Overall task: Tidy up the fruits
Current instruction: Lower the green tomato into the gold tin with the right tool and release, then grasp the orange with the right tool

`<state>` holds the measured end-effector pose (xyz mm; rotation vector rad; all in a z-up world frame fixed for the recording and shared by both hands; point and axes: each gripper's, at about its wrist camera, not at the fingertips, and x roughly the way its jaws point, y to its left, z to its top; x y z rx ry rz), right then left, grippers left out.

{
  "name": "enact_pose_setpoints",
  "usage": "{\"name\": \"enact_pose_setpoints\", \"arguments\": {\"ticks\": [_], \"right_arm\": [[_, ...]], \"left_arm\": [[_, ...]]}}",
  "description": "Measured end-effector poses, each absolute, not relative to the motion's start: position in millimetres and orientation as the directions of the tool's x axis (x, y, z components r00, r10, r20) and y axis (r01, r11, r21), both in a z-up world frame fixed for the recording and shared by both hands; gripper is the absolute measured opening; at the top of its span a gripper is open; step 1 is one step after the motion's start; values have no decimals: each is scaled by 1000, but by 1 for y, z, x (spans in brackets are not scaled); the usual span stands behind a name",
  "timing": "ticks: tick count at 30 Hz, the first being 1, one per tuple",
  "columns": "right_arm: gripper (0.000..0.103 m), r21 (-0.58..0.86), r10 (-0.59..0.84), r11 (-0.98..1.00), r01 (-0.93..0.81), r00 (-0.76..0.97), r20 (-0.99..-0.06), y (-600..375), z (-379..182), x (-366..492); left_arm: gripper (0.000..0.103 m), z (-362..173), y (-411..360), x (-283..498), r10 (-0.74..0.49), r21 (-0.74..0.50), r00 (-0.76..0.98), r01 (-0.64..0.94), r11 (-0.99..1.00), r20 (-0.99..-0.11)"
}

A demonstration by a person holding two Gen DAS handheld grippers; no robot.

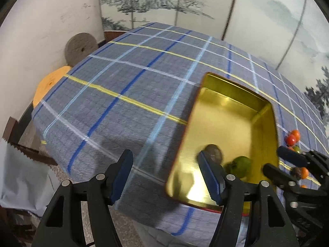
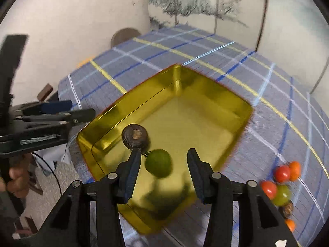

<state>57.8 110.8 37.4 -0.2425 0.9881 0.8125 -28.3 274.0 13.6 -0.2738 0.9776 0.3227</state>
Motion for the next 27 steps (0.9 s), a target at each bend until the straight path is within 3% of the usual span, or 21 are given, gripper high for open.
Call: {"name": "enact_pose_setpoints", "arguments": {"ticks": [9,16,27], "right_arm": [[45,129,390,845,-518,433,-813,-9,49,58],[45,138,295,924,-358,435,-850,-92,27,37],[46,186,295,935,-302,370,-881,-113,-14,24]], "left_arm": [[67,23,207,-11,34,-108,554,-222,969,-832],[67,22,151,0,-48,-123,547,-101,987,-836],[67,6,88,11,-103,-111,498,15,994,-861]]}}
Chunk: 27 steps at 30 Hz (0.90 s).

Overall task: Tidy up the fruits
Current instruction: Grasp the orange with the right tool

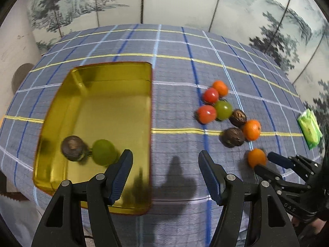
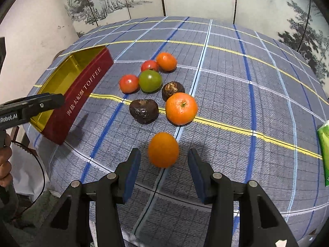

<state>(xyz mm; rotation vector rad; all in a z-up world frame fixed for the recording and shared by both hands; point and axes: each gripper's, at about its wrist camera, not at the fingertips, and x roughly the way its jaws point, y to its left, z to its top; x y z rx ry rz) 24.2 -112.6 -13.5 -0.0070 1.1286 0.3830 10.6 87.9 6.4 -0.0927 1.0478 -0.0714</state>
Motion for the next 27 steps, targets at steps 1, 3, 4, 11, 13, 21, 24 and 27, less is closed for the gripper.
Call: {"name": "enact_pose_setpoints", "arguments": {"ticks": [1,3,4,11,13,21,24,27], "right_arm": [[46,187,296,934,-304,367,-882,-114,-16,23],[46,186,294,934,-305,363,-884,-113,-19,25],[46,184,293,934,-306,361,-885,-112,-21,27],[44,172,284,932,-318,347,-894,-108,-30,32],[40,168,282,931,-323,346,-895,-107,-31,33],[31,156,280,926,-343,348,-895,-103,-32,34],[30,162,283,926,-341,346,-894,-106,-32,35],[30,159,273,935,-318,356,-894,-114,-31,36]], "left_arm": [[67,4,84,11,-105,-110,491,20,994,-865],[67,2,77,12,-109,-107,483,31,994,-869],[68,2,74,12,-98,-96,484,31,995,-869],[71,2,63,13,-71,-54,498,48,997,-864],[71,2,62,14,-75,-56,494,54,997,-866],[71,1,49,20,-90,-57,484,82,995,-871],[71,-2,44,24,-101,-68,474,87,994,-875],[71,-6,38,26,-104,-69,463,92,993,-880]]}}
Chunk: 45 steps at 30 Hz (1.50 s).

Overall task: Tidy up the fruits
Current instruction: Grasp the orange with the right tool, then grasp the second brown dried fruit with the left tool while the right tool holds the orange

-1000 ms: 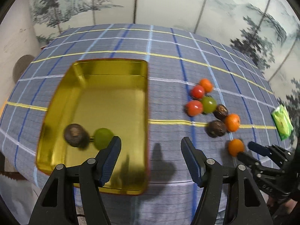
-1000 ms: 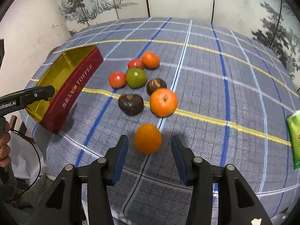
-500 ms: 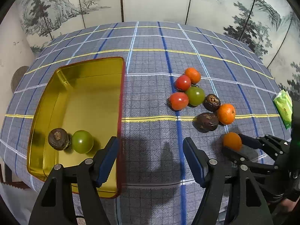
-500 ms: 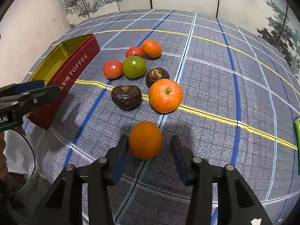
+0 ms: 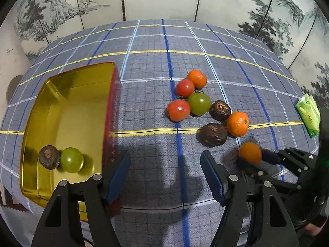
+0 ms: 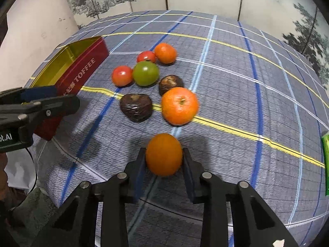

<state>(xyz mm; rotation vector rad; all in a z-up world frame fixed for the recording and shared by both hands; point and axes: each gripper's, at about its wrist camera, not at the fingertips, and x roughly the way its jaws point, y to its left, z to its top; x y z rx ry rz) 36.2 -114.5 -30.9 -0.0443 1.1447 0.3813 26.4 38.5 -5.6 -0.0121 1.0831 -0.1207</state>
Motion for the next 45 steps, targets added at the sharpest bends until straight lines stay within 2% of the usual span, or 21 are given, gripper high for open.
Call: {"name": "enact_pose_setpoints", "arguments": {"ticks": [15,34,37,38,41,43,45], "right_arm": [[30,119,154,987,-108,432,-888,-198,-29,66],[31,147,160,987,-63,421,-893,-220,-43,66],[31,144,158,987,-64,420,-894,-220,-43,65],[31,145,158,987,-63,419,-894,-220,-43,65],[31,148,160,987,-60,418,-894,-220,-43,66],[31,144,157,988,-61,418,-895,-219,-43,66],[31,141,154,988,-62,417,-896,-219,-43,66]], "left_arm": [[71,-29,13,41,-158,-136,394,84,987,-905],[70,-44,-16,68,-197,-167,354,114,979,-914],[66,-47,-18,74,-196,-165,347,117,979,-917],[58,-46,-19,75,-191,-158,354,121,980,-915],[45,-45,-19,75,-215,-178,350,136,975,-912],[41,-44,-20,74,-227,-186,346,147,972,-910],[41,-43,-21,71,-212,-168,349,154,974,-913]]}}
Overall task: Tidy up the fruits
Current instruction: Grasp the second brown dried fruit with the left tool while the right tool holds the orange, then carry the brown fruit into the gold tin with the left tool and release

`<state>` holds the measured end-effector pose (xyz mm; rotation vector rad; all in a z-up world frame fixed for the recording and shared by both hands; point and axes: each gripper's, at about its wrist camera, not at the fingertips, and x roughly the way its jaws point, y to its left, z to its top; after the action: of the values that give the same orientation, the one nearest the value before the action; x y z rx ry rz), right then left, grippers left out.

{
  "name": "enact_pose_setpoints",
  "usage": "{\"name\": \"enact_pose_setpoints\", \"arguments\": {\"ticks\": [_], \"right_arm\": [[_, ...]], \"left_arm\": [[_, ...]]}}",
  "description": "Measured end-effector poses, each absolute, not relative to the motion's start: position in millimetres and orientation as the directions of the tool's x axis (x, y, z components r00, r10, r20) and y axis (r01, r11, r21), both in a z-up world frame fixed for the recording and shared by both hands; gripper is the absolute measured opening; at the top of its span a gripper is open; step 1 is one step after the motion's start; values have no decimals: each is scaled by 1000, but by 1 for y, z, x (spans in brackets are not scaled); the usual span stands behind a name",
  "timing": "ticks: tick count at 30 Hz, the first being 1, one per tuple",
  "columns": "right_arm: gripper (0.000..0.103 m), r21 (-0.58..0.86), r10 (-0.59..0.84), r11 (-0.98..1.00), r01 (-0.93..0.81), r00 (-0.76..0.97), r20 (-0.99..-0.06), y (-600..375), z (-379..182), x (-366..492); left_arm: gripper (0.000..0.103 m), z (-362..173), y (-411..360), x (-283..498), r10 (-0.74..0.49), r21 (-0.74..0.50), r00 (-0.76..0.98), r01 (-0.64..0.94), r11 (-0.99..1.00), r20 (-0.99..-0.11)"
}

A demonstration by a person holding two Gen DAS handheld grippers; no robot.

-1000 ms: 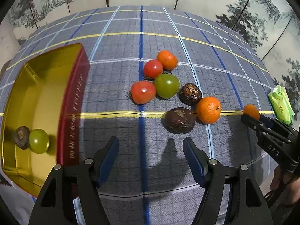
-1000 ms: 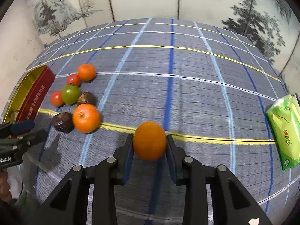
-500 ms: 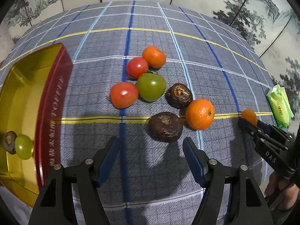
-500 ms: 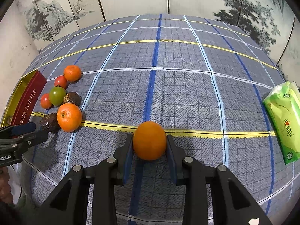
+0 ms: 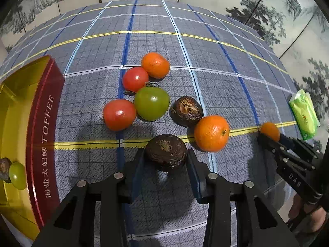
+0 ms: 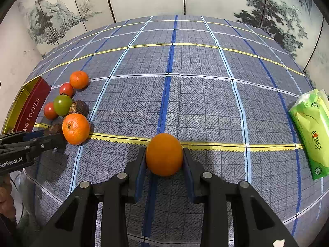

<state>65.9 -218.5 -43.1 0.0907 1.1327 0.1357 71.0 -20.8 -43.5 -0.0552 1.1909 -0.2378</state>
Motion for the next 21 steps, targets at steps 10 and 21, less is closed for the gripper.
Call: {"name": "enact_pose_setpoints", "arguments": {"ticks": [10,21], "right_arm": [[31,124,139,990,-65,418,-897,-215,-43,66],[31,107,126,992,-69,415,-901,-213,-42,66]], "left_arm": [[41,-32,-14,59,-194,-143,371,161,977,-908],[41,-11,16,52,-160,-122,418,117,986,-894]]}}
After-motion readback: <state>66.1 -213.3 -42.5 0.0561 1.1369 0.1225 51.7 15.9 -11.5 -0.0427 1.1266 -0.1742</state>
